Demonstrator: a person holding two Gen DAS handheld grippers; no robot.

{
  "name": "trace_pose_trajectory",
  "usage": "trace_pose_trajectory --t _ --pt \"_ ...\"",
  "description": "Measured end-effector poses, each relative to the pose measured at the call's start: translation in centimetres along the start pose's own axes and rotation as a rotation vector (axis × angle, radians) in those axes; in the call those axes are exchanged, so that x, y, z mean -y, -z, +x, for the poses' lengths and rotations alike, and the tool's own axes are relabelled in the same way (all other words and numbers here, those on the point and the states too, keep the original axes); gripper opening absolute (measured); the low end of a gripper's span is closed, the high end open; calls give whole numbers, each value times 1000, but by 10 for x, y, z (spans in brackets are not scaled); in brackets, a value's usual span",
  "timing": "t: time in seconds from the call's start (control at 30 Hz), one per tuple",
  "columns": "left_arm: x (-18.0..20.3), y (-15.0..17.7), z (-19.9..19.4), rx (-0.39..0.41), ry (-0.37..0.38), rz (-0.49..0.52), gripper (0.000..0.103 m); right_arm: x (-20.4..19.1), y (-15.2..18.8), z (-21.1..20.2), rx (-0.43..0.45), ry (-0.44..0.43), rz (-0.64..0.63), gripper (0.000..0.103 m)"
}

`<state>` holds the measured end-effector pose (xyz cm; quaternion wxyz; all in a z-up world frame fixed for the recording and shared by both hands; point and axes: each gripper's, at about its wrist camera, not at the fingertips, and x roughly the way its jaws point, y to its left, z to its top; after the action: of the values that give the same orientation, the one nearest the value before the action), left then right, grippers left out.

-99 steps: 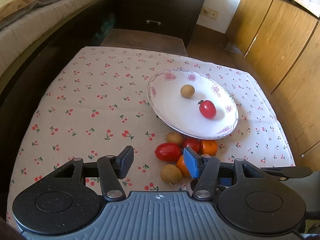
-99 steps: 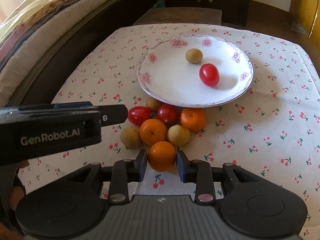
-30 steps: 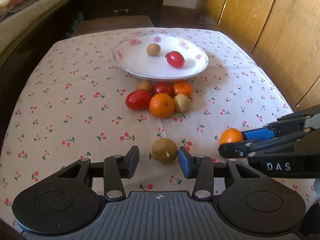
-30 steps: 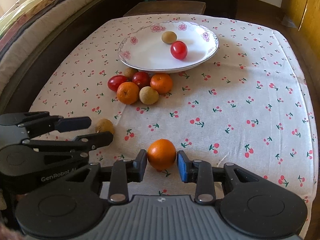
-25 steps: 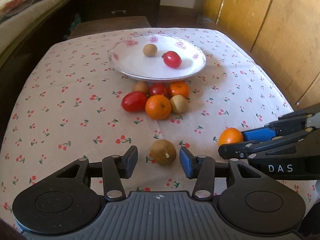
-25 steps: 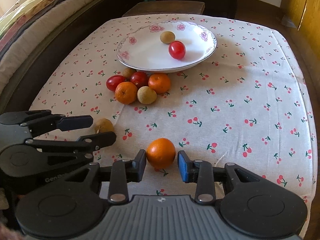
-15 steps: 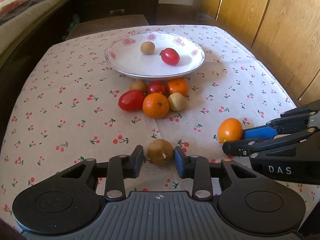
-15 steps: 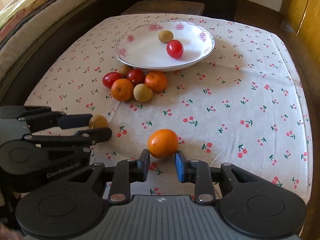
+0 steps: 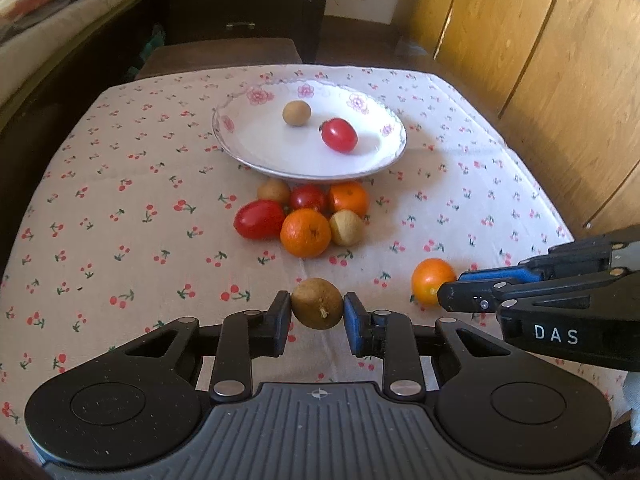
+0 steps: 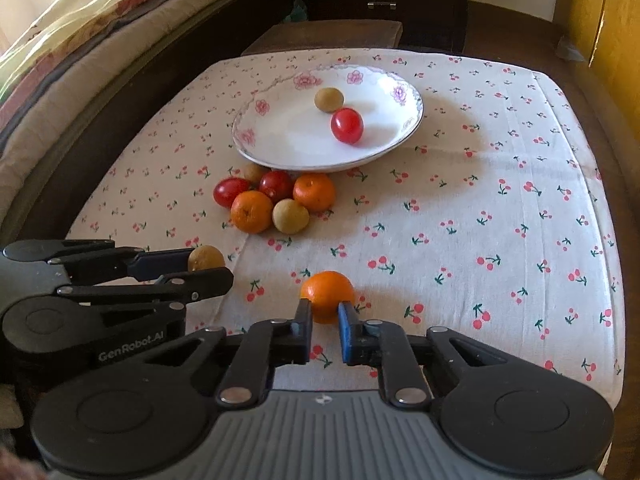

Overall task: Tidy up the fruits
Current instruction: 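Lift the mandarin and kiwi and carry both toward the white bowl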

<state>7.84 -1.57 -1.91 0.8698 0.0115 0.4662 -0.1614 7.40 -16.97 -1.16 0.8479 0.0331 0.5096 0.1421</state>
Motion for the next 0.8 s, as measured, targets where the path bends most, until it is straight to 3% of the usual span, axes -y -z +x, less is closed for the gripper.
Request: trace_pose_trajectory --t 0.27,0.47,0.63,0.8 --pt "-3 -2 1 -8 6 -28 36 10 -2 3 -13 -57 56 16" --pt "-5 -3 3 -18 10 -42 37 6 -13 10 -2 -49 57 18" --pt "-9 -2 8 -32 8 -53 37 4 -20 19 -18 -48 59 31" --pt "-11 -3 15 -42 10 -61 38 0 -26 29 -29 -22 38 32"
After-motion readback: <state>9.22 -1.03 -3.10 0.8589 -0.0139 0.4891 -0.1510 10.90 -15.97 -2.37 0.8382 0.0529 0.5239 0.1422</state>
